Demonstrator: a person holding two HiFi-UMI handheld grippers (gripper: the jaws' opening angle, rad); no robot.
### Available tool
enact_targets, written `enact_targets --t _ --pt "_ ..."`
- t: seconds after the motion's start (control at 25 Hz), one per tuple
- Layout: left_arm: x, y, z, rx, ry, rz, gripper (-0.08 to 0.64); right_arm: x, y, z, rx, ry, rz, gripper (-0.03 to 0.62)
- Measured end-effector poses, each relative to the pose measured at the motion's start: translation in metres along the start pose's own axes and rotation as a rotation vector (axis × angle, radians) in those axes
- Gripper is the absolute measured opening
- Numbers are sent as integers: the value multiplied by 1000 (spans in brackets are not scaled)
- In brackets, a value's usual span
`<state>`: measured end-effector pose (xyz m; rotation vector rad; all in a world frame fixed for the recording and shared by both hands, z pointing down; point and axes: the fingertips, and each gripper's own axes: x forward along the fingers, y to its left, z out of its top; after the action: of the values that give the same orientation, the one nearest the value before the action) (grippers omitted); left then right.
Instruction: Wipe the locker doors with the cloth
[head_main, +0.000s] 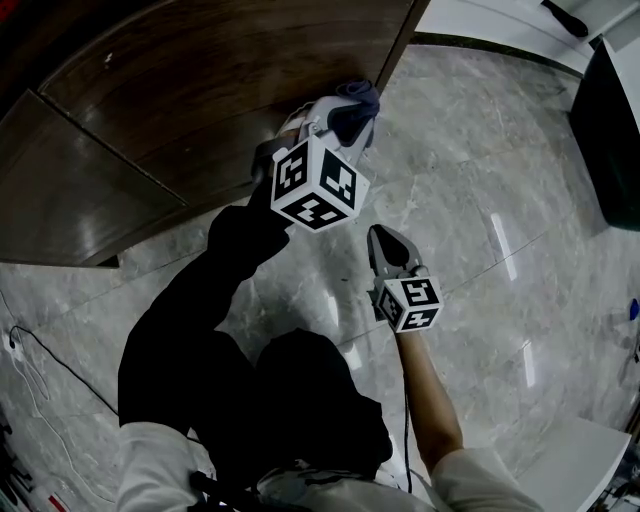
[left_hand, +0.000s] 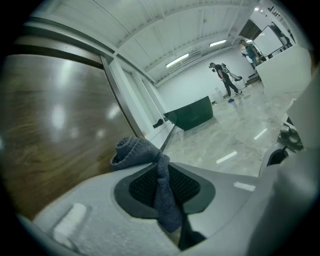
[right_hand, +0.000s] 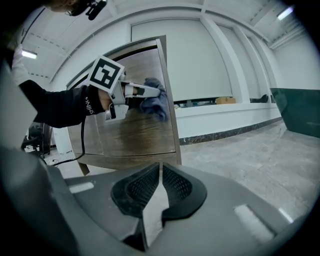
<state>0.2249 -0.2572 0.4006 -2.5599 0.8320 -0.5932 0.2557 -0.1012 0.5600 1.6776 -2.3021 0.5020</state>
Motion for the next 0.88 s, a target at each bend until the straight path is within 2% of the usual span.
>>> enact_targets --t 0.32,0.88 --pt "20 -32 -49 -3 87 -77 67 5 -4 -5 9 6 -4 25" --pt "39 -68 -104 -22 186 -159 67 3 -15 -13 14 20 -28 25"
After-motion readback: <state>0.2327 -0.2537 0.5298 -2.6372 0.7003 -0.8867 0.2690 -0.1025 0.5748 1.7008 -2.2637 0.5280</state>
